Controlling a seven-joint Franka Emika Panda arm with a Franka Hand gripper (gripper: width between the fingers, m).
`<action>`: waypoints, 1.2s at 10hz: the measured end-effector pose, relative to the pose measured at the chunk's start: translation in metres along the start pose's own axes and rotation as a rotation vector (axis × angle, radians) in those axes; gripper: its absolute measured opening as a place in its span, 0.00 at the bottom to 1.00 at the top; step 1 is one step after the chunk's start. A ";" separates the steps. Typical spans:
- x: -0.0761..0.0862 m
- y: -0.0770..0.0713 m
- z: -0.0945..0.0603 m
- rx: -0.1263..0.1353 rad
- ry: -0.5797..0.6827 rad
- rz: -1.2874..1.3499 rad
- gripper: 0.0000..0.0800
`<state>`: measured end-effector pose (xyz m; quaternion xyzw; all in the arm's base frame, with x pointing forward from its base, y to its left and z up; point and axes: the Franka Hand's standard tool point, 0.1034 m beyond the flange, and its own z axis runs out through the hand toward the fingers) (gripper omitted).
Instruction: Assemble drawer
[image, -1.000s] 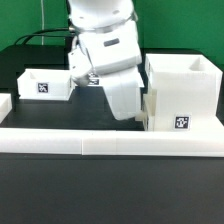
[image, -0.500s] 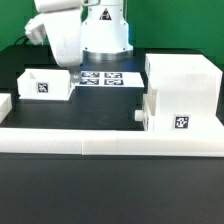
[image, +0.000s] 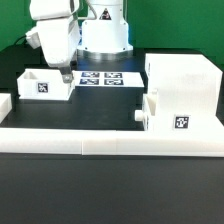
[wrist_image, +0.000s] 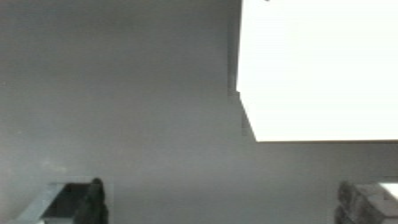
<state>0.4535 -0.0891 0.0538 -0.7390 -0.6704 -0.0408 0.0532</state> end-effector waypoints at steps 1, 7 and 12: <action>0.000 0.000 0.000 0.001 0.000 0.069 0.81; -0.030 -0.034 -0.008 -0.131 -0.039 0.593 0.81; -0.029 -0.033 -0.006 -0.136 -0.015 0.933 0.81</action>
Offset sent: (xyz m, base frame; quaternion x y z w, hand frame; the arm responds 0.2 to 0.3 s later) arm -0.0302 -0.0244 0.0132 -0.0941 -0.0163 0.2019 0.9747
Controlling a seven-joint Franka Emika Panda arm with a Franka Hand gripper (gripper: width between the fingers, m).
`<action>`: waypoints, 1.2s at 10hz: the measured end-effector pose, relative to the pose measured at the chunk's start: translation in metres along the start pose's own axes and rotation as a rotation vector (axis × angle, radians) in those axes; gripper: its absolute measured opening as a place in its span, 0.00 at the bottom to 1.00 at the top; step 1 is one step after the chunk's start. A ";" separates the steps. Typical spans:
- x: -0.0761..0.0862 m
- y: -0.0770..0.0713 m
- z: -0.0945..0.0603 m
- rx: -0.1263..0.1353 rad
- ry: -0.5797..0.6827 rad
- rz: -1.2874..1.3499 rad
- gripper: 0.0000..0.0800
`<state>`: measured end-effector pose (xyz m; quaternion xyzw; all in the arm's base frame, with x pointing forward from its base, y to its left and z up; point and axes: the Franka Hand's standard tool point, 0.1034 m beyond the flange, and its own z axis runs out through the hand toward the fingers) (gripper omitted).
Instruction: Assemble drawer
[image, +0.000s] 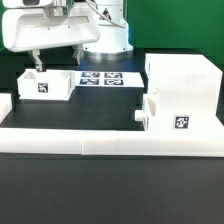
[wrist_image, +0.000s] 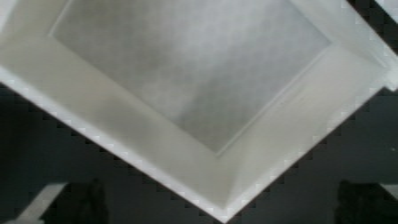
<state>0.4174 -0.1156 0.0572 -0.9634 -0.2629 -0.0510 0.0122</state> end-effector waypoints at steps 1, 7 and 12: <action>-0.001 -0.002 0.002 -0.008 0.005 0.140 0.81; -0.007 -0.024 0.031 -0.001 -0.003 0.592 0.81; -0.021 -0.034 0.050 -0.004 -0.013 0.587 0.81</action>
Offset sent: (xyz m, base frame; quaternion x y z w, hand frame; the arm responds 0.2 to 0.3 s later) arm -0.0127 0.0009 -0.0188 -0.0419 -0.0267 0.2848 0.9573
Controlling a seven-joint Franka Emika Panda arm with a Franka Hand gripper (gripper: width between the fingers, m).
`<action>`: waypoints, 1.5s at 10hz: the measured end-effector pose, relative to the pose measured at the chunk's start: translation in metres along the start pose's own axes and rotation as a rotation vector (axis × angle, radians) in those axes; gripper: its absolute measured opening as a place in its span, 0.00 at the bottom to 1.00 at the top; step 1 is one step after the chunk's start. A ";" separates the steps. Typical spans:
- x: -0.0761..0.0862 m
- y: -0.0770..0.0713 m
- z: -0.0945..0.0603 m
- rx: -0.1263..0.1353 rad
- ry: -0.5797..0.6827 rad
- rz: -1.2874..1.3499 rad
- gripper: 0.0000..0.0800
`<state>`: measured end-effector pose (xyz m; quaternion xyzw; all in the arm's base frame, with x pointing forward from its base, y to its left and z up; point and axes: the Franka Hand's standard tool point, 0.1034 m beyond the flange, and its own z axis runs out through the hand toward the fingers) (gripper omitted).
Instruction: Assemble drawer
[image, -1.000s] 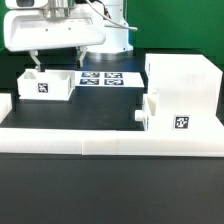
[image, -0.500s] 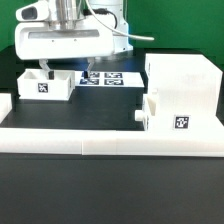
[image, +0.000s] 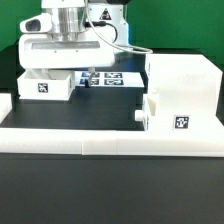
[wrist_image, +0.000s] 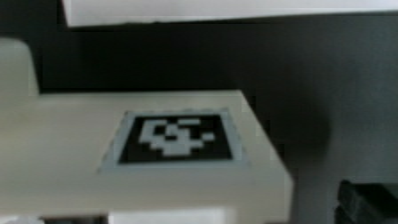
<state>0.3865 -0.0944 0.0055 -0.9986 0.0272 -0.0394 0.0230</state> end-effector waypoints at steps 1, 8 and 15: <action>0.000 0.000 0.000 0.000 0.000 0.000 0.81; 0.001 -0.001 0.000 0.000 0.001 -0.002 0.05; 0.021 -0.018 -0.015 0.018 -0.011 -0.114 0.05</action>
Offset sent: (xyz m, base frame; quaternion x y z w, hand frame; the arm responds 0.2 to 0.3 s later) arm 0.0000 0.0000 0.0000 0.0000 0.0000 0.0000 1.0000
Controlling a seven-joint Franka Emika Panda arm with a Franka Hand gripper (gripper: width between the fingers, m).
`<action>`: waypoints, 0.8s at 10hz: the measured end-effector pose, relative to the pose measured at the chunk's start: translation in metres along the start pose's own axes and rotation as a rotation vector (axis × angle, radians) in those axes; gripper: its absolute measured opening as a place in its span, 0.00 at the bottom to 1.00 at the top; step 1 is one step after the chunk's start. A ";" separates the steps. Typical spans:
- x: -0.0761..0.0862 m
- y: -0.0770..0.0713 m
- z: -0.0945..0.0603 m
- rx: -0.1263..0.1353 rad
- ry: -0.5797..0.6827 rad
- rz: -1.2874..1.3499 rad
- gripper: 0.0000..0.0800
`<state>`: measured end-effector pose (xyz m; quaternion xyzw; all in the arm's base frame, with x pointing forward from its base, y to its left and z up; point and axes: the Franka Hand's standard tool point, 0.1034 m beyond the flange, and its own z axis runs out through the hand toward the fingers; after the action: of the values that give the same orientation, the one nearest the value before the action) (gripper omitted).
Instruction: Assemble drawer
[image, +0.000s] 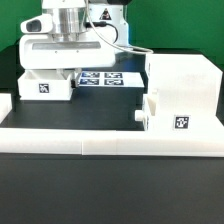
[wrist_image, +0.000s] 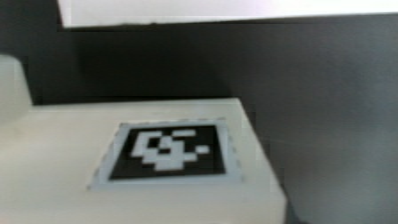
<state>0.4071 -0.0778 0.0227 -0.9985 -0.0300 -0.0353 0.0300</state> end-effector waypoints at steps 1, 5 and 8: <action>0.011 -0.005 -0.008 0.006 0.000 -0.027 0.05; 0.063 -0.020 -0.032 0.049 -0.022 -0.220 0.05; 0.058 -0.018 -0.028 0.045 -0.011 -0.304 0.05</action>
Offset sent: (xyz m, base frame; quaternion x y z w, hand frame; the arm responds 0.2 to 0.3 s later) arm 0.0517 0.0200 0.0279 0.0194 -0.0071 -0.0973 0.9950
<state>0.4619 -0.0588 0.0559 -0.9817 -0.1816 -0.0331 0.0465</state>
